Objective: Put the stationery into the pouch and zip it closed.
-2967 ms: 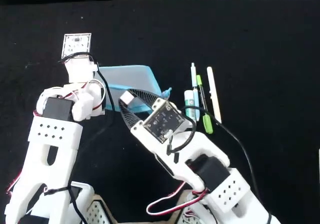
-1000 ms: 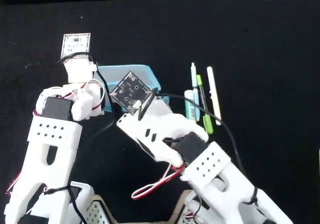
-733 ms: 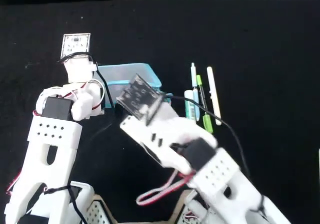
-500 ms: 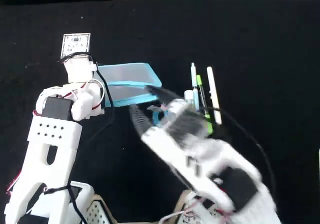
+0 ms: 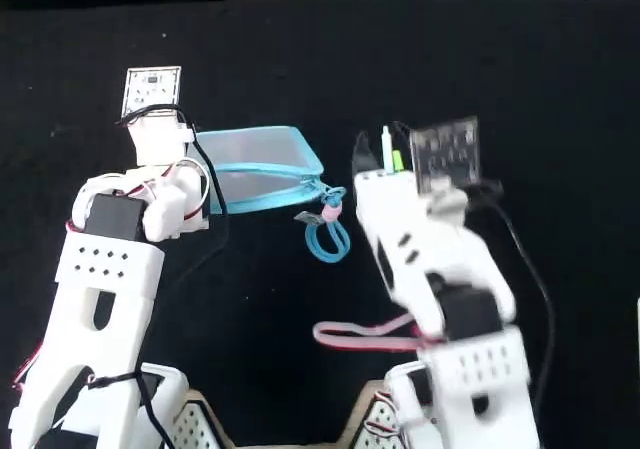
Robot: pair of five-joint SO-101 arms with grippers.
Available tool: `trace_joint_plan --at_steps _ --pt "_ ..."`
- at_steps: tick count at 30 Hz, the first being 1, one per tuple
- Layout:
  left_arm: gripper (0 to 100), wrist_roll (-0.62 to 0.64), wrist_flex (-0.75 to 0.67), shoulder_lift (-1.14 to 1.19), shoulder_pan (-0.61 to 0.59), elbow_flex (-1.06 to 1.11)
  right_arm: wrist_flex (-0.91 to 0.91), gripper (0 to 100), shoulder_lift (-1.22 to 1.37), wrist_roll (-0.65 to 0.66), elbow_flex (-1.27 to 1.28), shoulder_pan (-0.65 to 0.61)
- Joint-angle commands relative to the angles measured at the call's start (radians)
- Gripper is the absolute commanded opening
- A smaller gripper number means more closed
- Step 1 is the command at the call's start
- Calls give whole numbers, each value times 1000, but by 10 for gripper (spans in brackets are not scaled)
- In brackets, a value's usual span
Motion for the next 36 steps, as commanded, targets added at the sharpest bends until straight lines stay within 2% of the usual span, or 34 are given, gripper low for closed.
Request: trace_joint_plan --at_steps 1,5,8,17,27,36 --pt "30 11 3 3 2 24 -150 134 194 -75 18 58" --pt "30 11 -31 3 2 41 -250 134 432 -64 2 68" --pt "30 11 -68 3 2 67 -242 134 610 -66 -82 68" --pt "30 11 -68 3 2 71 173 134 998 -74 -504 69" --pt "30 11 -66 3 1 67 397 134 1221 -75 -746 69" --pt "30 11 -64 3 1 67 422 134 1391 -74 -860 71"
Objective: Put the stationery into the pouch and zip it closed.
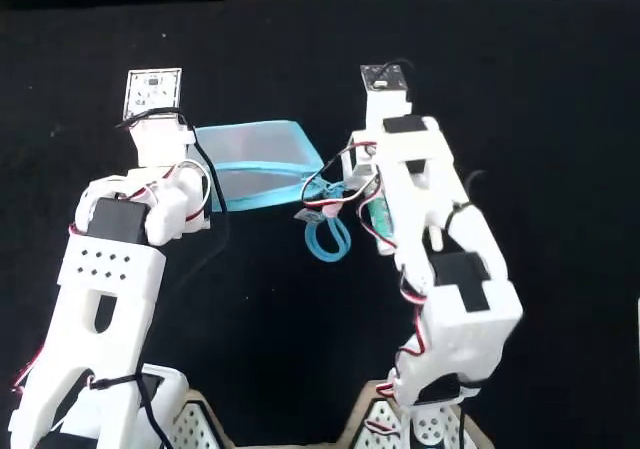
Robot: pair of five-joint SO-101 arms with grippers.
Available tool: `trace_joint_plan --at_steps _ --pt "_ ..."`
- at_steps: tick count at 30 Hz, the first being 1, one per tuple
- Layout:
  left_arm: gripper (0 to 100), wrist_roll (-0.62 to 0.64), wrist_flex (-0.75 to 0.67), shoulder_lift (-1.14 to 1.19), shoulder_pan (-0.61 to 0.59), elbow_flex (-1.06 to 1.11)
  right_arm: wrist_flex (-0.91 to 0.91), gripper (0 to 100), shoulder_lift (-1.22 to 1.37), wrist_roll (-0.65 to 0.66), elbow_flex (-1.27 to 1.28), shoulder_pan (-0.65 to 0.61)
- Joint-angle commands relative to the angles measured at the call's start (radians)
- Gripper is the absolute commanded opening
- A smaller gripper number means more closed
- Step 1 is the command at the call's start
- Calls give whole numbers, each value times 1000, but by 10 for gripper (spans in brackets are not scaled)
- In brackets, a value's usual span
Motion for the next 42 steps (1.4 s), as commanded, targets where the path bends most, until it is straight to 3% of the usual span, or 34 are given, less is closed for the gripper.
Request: trace_joint_plan --at_steps 1,10,14,20,34,42 --pt "30 9 5 3 1 21 11 134 39 -9 -79 18" --pt "30 11 2 3 1 27 120 134 153 2 -216 18" --pt "30 11 3 3 -15 21 173 132 208 75 -277 23" --pt "30 11 3 3 -31 19 258 8 249 83 -367 31" --pt "30 11 5 3 -30 21 273 12 119 68 -251 -25" --pt "30 11 0 3 -30 21 382 162 130 40 -331 -5"
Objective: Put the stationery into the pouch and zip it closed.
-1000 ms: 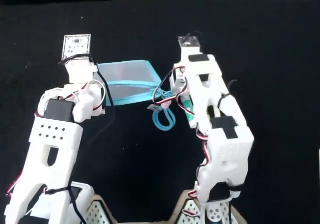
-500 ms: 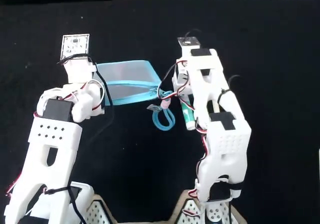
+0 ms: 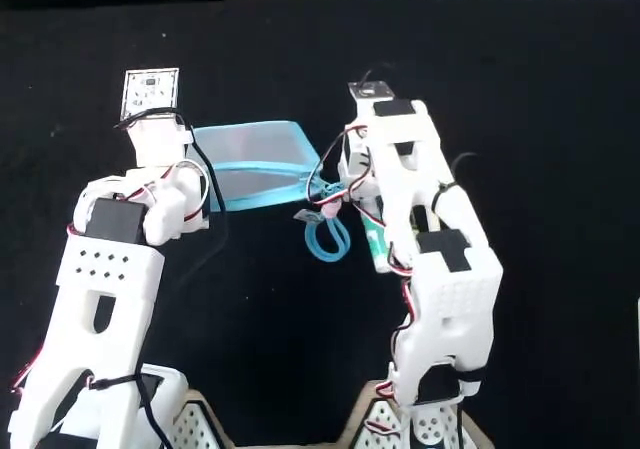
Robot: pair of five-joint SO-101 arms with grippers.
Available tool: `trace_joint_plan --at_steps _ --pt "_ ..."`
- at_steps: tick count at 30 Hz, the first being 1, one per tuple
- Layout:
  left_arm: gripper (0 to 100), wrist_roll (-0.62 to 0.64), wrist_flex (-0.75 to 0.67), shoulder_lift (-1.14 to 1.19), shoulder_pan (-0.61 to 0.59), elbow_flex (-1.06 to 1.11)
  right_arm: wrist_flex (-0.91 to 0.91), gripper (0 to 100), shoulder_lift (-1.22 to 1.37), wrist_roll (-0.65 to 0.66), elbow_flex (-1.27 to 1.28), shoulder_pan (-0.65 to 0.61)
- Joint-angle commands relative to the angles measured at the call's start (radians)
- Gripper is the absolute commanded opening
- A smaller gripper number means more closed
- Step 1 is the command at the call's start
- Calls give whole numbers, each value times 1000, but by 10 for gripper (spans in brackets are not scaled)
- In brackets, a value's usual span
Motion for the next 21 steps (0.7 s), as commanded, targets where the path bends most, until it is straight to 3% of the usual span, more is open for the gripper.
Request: trace_joint_plan --at_steps 1,16,20,21 --pt "30 11 -2 3 -21 19 54 157 -61 14 -76 2" --pt "30 11 -3 3 -21 21 52 136 79 163 -163 -14" --pt "30 11 -3 3 -21 21 129 5 94 163 -237 -3" --pt "30 11 -3 3 -21 21 135 23 90 161 -239 2"
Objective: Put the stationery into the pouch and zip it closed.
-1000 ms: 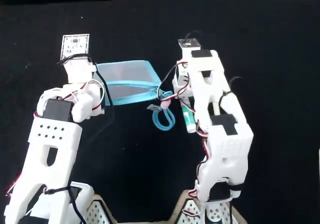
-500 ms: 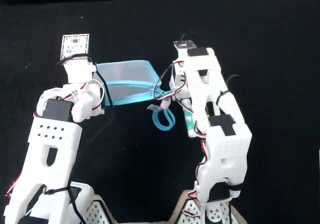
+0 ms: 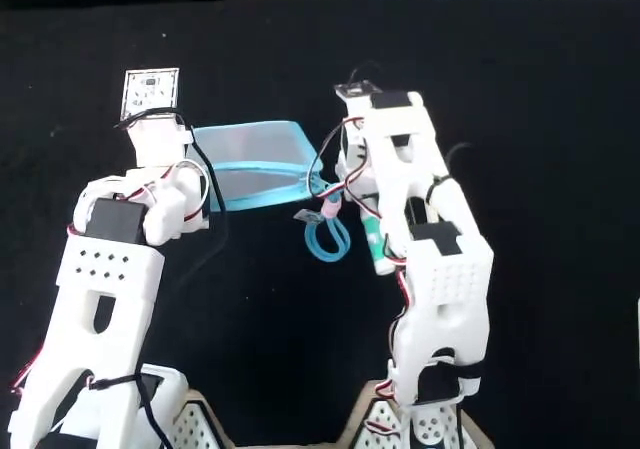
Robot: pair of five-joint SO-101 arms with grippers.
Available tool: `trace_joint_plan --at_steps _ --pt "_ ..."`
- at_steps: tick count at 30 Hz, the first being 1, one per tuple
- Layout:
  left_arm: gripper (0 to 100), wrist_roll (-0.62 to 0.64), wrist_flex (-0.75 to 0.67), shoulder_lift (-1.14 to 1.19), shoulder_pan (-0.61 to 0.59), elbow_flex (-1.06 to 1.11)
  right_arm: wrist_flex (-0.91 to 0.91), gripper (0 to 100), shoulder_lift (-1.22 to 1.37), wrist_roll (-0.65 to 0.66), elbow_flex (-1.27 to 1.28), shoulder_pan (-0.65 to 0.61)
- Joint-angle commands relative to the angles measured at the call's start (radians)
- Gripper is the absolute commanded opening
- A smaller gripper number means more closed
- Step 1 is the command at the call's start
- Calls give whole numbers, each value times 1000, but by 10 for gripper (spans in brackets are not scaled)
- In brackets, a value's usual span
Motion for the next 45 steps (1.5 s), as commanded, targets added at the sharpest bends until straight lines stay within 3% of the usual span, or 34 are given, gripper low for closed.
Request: trace_joint_plan --at_steps 1,9,19,24,45 --pt "30 11 -3 3 -21 21 38 11 -27 5 -73 11" --pt "30 11 -3 3 -15 19 2 10 -289 5 116 6" --pt "30 11 -3 3 -12 18 -325 10 -866 0 625 -49" --pt "30 11 -3 3 -12 18 -330 10 -1135 -68 737 -49" --pt "30 11 -5 3 -12 24 -577 11 -1985 -137 1181 -58"
